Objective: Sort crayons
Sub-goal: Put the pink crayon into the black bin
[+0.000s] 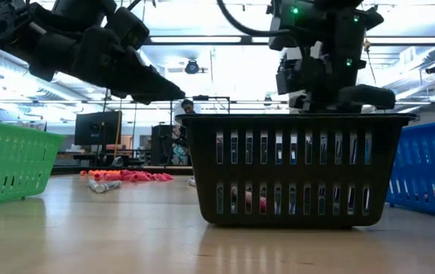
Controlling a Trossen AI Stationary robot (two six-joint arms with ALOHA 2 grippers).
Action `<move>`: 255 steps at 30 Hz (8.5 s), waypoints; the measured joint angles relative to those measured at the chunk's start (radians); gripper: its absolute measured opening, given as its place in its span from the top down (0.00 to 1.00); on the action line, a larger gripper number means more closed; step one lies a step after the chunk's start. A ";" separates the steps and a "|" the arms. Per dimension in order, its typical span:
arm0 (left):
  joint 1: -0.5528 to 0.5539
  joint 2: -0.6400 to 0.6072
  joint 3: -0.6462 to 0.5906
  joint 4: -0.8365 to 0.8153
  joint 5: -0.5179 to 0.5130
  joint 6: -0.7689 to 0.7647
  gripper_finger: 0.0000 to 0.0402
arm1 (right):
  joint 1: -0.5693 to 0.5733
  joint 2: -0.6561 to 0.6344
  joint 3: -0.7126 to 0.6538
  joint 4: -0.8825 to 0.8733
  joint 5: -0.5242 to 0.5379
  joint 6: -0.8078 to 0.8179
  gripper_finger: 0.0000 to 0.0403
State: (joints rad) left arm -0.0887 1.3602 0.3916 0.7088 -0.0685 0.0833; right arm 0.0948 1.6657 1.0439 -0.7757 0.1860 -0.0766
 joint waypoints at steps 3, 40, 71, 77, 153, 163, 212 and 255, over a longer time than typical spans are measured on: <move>0.000 0.000 0.000 0.013 0.000 -0.046 0.54 | 0.000 0.000 0.000 -0.019 0.004 -0.104 0.74; 0.001 0.000 0.000 0.057 -0.039 -0.174 0.54 | -0.049 0.122 0.018 -0.004 -0.032 -0.448 0.74; 0.001 0.000 0.000 0.037 -0.037 -0.175 0.54 | -0.090 0.119 -0.024 0.042 -0.153 -0.414 0.90; 0.001 0.000 0.000 0.037 -0.036 -0.175 0.54 | -0.085 0.122 -0.009 0.016 -0.154 -0.375 0.95; 0.001 0.000 0.000 -0.008 -0.045 -0.177 0.54 | 0.157 0.155 0.345 -0.034 0.145 -0.211 0.76; 0.001 0.000 0.000 -0.025 -0.045 -0.177 0.54 | -0.007 0.161 0.204 -0.066 0.021 -0.135 0.76; 0.001 0.000 0.000 -0.028 -0.052 -0.178 0.54 | -0.111 0.156 -0.017 0.101 -0.135 -0.185 0.90; 0.001 0.000 0.000 -0.023 -0.064 -0.193 0.54 | 0.236 0.260 0.213 0.375 -0.287 -0.204 0.90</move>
State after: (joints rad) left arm -0.0880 1.3602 0.3920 0.6853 -0.1322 -0.1093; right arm 0.3308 1.9258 1.2572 -0.4003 -0.1013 -0.2811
